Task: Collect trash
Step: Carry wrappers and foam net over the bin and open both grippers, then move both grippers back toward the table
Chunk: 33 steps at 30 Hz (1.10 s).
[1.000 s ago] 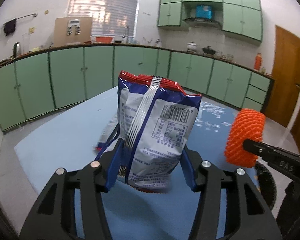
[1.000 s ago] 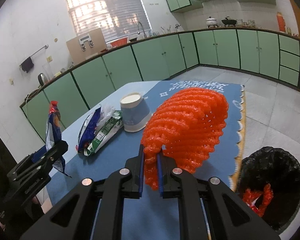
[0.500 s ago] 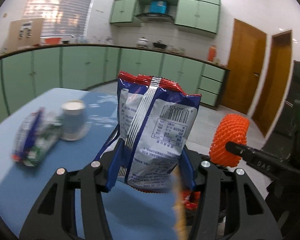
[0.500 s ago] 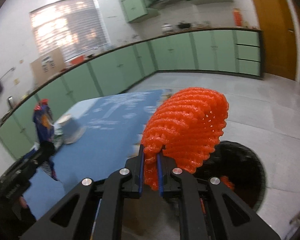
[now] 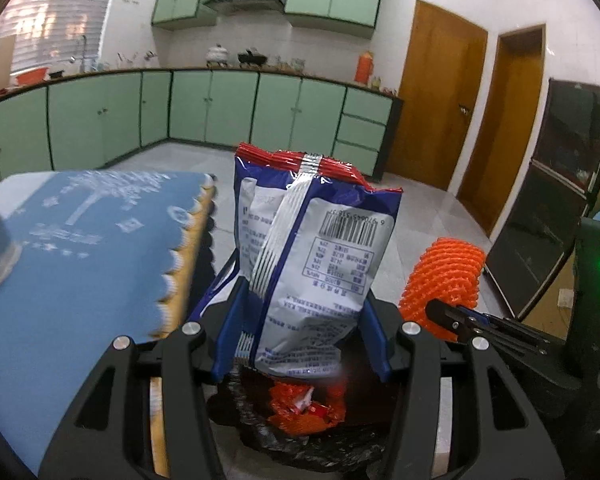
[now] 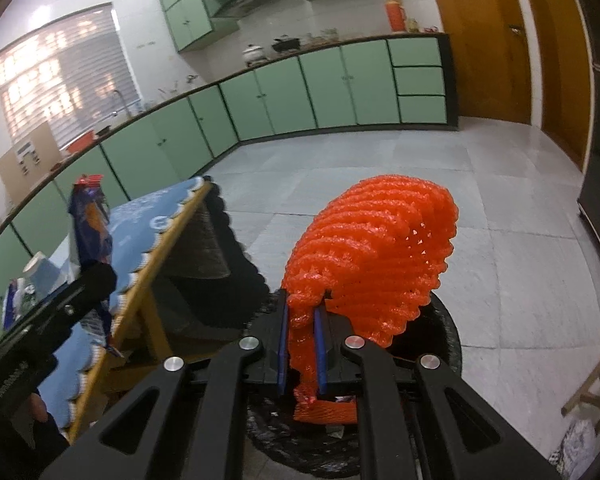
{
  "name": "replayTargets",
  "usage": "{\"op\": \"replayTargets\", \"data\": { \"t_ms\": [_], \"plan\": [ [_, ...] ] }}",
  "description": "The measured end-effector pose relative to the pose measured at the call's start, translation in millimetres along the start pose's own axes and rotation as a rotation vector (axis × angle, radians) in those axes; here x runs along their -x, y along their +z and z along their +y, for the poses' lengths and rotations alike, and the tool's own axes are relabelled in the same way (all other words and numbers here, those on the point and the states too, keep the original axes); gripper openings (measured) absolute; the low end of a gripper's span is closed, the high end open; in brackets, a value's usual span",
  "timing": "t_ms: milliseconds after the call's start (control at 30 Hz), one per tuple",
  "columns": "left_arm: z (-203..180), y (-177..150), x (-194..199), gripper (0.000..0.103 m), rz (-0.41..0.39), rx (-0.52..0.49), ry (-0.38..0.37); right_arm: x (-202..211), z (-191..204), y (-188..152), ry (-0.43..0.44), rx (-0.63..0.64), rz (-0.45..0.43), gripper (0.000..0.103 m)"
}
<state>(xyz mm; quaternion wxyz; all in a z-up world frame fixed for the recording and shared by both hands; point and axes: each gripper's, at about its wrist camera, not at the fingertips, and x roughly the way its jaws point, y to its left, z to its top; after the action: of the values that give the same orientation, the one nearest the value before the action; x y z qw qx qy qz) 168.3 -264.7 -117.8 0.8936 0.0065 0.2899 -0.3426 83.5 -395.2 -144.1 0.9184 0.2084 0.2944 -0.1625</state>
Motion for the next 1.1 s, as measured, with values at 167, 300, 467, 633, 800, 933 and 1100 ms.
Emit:
{"op": "replayTargets", "data": {
  "t_ms": [167, 300, 467, 633, 800, 933, 1100],
  "plan": [
    [-6, -8, -48, 0.051, 0.095, 0.000, -0.034, -18, -21, -3, -0.019, -0.041, 0.028, 0.011],
    [-9, -16, -82, 0.051, 0.148, -0.019, -0.023, -25, -38, -7, -0.038, -0.070, 0.044, 0.011],
    [-12, -25, -117, 0.052, 0.214, -0.043, -0.006, -38, -54, -11, -0.067, -0.089, 0.077, 0.011],
    [-17, -31, -140, 0.055, 0.267, -0.058, -0.002, -51, -60, -14, -0.088, -0.094, 0.117, 0.011],
    [-20, -28, -141, 0.062, 0.264, -0.054, 0.001, -59, -63, -13, -0.082, -0.098, 0.135, 0.018],
    [-18, -24, -136, 0.065, 0.248, -0.041, 0.008, -61, -62, -14, -0.076, -0.099, 0.141, 0.033],
    [-16, -18, -123, 0.065, 0.216, -0.030, 0.019, -57, -60, -13, -0.068, -0.098, 0.126, 0.037]
  ]
}}
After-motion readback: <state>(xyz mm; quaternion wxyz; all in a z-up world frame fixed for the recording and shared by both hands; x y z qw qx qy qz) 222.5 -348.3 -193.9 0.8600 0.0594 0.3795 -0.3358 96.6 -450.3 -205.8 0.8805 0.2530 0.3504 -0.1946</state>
